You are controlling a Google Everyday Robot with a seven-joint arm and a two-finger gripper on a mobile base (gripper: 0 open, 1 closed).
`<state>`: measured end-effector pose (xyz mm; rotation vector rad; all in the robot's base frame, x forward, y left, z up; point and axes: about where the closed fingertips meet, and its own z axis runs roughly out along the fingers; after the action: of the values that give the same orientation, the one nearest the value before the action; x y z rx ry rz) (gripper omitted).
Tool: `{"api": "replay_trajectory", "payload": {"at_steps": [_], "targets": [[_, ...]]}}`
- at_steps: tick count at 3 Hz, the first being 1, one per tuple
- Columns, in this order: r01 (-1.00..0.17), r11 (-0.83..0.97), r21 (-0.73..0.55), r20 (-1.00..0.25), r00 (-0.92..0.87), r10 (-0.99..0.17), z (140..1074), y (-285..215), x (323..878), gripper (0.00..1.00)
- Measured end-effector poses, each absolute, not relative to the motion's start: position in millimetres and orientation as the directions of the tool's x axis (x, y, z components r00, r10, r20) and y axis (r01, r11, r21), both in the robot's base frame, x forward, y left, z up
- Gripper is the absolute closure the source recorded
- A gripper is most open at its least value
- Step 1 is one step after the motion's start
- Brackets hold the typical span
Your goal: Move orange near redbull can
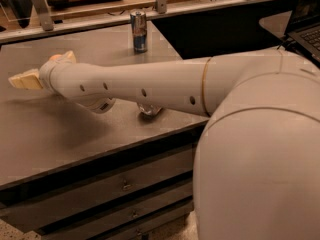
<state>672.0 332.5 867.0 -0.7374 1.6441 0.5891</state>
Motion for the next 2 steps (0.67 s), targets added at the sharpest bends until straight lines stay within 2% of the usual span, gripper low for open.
{"api": "replay_trajectory", "payload": {"at_steps": [2], "targets": [[-0.726,0.687,-0.020,-0.985,-0.103,-0.138,862,326,694,0.00]]}}
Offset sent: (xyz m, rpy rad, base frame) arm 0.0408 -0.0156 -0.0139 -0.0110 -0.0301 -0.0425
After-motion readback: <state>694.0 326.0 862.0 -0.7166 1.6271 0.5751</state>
